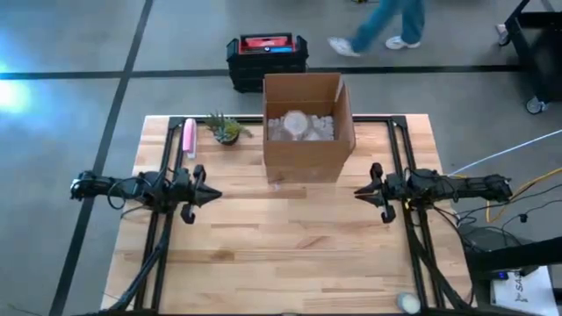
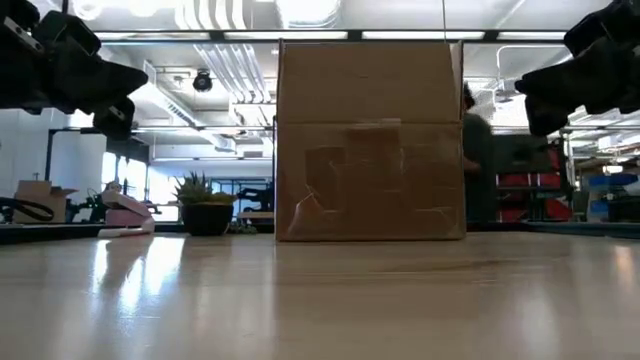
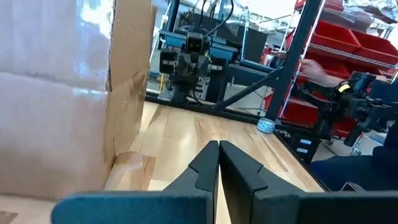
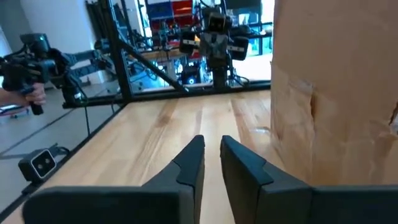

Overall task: Wrap mug
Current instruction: Return to Home Position

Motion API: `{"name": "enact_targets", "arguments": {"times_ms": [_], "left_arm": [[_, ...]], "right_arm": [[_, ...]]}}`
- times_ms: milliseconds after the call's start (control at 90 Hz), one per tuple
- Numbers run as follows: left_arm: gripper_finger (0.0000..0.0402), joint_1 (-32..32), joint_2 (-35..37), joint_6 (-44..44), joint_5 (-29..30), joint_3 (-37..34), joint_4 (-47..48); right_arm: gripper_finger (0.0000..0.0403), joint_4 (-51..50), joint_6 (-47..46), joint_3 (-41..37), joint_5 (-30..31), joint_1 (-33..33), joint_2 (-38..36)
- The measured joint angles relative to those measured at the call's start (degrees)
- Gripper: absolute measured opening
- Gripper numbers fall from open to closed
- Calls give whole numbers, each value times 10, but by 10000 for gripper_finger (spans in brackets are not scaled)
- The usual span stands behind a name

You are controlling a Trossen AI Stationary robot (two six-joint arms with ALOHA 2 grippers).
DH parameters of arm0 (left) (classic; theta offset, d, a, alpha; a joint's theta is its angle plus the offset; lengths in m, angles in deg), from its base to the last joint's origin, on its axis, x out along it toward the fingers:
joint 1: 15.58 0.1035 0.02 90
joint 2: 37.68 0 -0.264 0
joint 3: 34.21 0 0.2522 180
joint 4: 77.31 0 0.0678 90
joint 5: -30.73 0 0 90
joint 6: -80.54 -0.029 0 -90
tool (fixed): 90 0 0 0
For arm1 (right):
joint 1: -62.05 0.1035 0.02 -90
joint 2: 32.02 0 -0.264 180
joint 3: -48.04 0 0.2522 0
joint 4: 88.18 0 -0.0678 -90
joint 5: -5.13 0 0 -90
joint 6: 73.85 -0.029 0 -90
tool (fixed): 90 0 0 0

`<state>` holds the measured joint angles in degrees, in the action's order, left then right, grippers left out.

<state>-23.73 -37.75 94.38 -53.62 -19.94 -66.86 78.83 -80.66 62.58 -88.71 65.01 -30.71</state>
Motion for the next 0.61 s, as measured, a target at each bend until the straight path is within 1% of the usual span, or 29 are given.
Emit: {"name": "enact_targets", "arguments": {"times_ms": [233,611], "left_arm": [[0,0,0,-6,0,0,-15],[0,0,-5,-11,0,0,-17]], "right_arm": [[35,0,0,0,0,0,0],[60,0,0,0,0,0,0]]}}
